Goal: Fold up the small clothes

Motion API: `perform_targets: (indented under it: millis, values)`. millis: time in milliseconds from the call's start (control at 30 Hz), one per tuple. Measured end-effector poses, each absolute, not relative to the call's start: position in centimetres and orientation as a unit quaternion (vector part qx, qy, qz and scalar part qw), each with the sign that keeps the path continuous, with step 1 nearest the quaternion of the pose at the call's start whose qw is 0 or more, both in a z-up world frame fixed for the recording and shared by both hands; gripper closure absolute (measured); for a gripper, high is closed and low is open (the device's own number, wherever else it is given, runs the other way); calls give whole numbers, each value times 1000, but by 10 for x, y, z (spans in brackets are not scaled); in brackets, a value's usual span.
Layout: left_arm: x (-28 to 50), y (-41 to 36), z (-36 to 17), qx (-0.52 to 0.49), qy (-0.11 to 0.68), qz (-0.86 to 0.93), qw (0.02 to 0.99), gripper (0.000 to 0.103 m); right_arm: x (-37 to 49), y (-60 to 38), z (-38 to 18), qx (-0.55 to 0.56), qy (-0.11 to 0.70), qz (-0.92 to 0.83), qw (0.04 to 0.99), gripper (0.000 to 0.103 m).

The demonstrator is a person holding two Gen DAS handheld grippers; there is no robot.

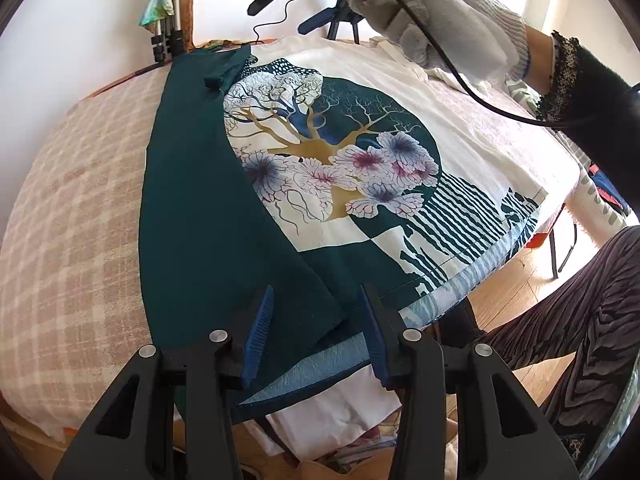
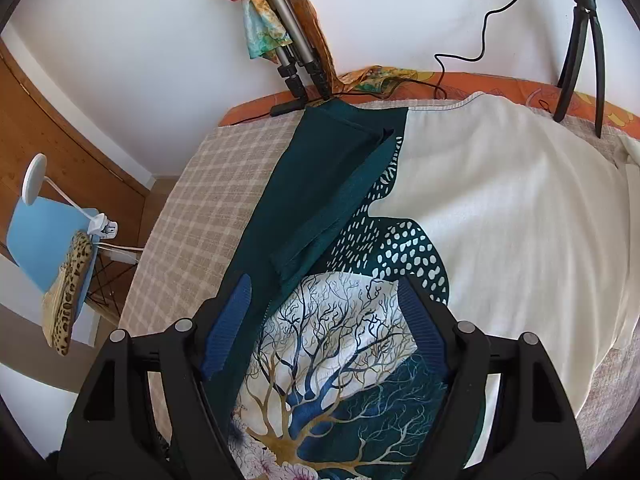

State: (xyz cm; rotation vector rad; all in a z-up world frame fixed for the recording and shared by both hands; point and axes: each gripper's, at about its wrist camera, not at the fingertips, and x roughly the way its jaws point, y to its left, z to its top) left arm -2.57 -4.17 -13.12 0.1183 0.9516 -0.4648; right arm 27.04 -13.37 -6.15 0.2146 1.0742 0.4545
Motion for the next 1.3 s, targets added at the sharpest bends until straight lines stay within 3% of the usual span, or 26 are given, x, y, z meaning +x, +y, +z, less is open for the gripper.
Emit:
perform_targets:
  millis: [33,100,167,367,533,633,733,800,833,933,1000,1033,1100,1167,1200,1300]
  values:
    - [-25,-40,-132,56,452,-221,862,63,277,-127,-68,105,512,216,825,24]
    - [-24,-37,-132,55,447,-217,866,75,289,-117,-80,113,521,210,819,24]
    - [-20,-30,-132,37,449,-219,865,96,300,-112,-91,121,529,205,814,24]
    - [-15,-11,-129,-27,456,-232,859,99,319,-97,-103,111,533,196,816,25]
    - [-25,-14,-121,-20,441,-234,866,99,327,-87,-110,97,539,189,815,25]
    - [-25,-23,-125,-8,460,-236,856,91,331,-85,-113,92,541,183,816,25]
    - [-28,-31,-132,22,463,-237,854,68,334,-86,-115,103,543,179,814,25]
    - [-27,-31,-133,24,458,-240,856,68,337,-87,-116,107,544,178,813,25]
    - [-25,-29,-134,18,459,-241,855,69,338,-86,-116,105,545,179,813,25]
    - [-17,-21,-135,3,465,-236,854,99,339,-82,-119,101,547,181,811,25]
    - [-12,-11,-136,-33,473,-242,847,100,338,-77,-123,95,552,181,808,25]
    - [-10,-7,-136,-46,474,-241,845,100,338,-75,-124,91,553,181,808,28]
    - [-10,-1,-133,-68,473,-243,844,100,338,-69,-125,74,557,177,808,51]
    - [-12,3,-128,-81,469,-248,844,100,337,-65,-124,56,557,171,811,83]
    - [-14,3,-125,-82,466,-251,844,100,337,-64,-123,54,558,173,810,92]
    - [-17,0,-118,-93,460,-261,844,100,336,-60,-115,38,547,169,819,96]
